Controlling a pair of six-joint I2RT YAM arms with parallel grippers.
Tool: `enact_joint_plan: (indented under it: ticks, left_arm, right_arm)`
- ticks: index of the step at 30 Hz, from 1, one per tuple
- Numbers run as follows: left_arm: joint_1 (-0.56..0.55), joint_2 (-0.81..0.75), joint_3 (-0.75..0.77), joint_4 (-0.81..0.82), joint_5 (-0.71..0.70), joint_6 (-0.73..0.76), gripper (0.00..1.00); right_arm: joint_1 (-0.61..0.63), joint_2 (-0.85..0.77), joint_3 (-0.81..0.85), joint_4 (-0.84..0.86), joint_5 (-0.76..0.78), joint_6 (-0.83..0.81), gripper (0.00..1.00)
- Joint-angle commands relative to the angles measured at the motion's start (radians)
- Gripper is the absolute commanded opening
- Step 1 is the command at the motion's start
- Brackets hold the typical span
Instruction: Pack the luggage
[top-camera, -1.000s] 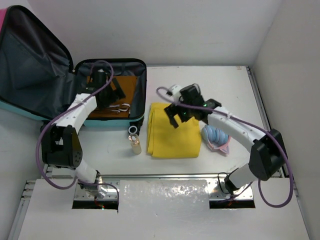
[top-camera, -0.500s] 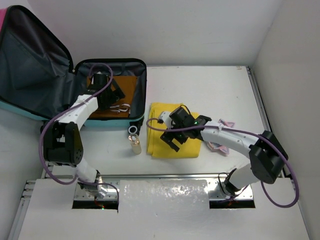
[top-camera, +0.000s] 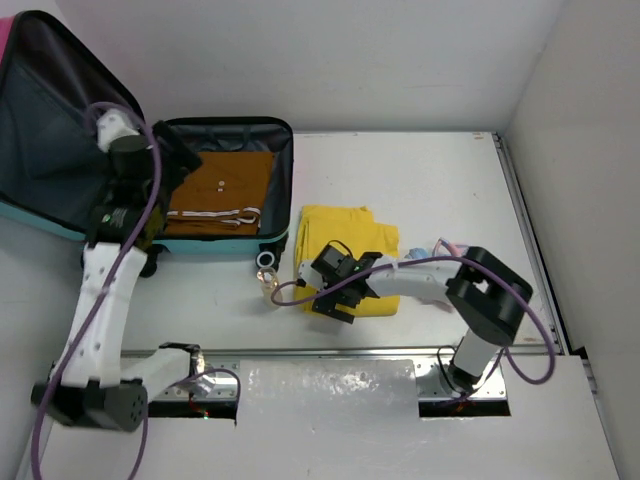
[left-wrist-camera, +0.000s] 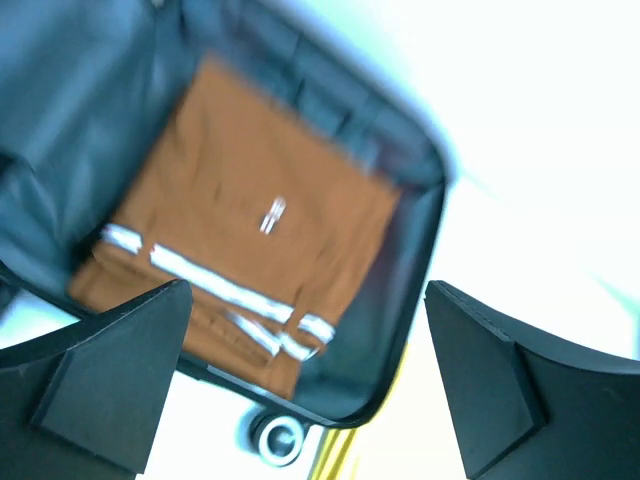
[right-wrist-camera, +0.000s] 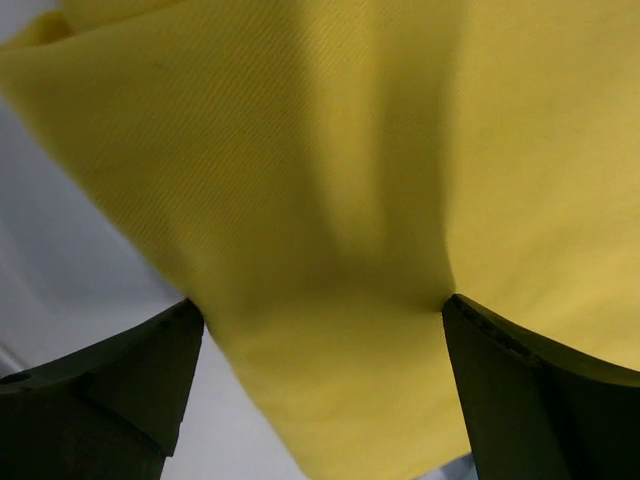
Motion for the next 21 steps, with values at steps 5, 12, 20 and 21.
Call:
enact_joint_plan:
  ticks: [5, 12, 20, 21]
  left_arm:
    - [0.014, -0.166, 0.073, -0.102, -0.016, 0.077, 1.00]
    - [0.013, -0.218, 0.073, -0.114, 0.115, 0.106, 1.00]
    - [-0.056, -0.240, -0.113, 0.027, 0.352, -0.017, 1.00]
    - [-0.073, -0.240, -0.130, 0.045, 0.352, -0.039, 1.00]
  right_arm:
    - [-0.003, 0.169, -0.004, 0.097, 0.018, -0.056, 0.64]
    - [-0.028, 0.100, -0.061, 0.226, -0.069, -0.010, 0.00]
    - [-0.313, -0.114, -0.021, 0.248, -0.270, 0.340, 0.00]
    - [-0.333, -0.140, -0.013, 0.258, -0.343, 0.364, 0.00]
